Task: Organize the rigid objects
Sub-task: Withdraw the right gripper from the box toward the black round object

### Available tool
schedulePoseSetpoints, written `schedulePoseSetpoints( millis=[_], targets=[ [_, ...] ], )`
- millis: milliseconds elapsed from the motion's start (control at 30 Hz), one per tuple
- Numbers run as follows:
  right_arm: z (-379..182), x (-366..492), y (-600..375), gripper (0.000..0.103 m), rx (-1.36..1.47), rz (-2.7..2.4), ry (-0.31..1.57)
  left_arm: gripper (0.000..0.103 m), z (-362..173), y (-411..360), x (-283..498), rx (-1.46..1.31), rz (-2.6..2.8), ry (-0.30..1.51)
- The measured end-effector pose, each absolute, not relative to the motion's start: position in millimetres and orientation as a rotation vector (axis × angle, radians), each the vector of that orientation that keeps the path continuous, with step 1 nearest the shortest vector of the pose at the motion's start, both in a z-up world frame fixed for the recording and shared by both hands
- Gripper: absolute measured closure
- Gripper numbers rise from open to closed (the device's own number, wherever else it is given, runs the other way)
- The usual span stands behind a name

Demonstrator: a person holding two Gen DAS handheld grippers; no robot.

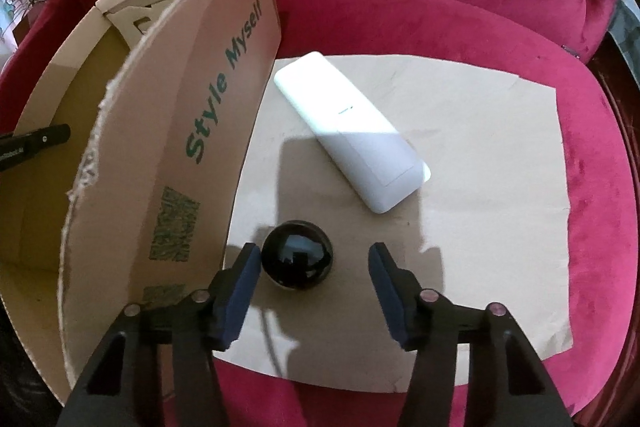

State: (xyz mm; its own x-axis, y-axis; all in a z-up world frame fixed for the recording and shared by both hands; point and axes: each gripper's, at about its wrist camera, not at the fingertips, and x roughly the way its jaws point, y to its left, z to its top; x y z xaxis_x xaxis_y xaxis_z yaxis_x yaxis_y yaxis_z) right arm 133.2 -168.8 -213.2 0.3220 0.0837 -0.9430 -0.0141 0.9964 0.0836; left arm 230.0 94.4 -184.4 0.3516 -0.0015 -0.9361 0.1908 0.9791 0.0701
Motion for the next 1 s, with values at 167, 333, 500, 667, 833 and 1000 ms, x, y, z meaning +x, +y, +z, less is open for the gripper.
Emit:
schedulePoseSetpoints(
  millis=[167,333,500,667,833,1000],
  targets=[
    [-220.4,135.5,-167.4,0.059,0.072,0.065,1.246,0.089,-184.3,94.9,230.3,0.18,-0.125,1.206],
    [-221.2,137.3,-167.3,0.062,0.079,0.057,1.235,0.089,-184.2,93.9,229.5,0.182,-0.124,1.206],
    [-218.2,136.8,-166.0,0.062,0.075,0.038,1.237,0.089,-184.1,93.4,228.8,0.179,-0.124,1.205],
    [-210.1,141.0,-162.8,0.062,0.063,0.023,1.234,0.089,-184.2,93.1,228.6,0.18,-0.124,1.205],
    [-200.9,140.2,-161.5,0.062,0.058,0.013,1.226,0.089,-184.1,93.5,228.5,0.18,-0.124,1.204],
    [-188.0,137.4,-162.0,0.062,0.048,0.003,1.215,0.089,-183.9,93.5,228.2,0.179,-0.124,1.204]
  ],
)
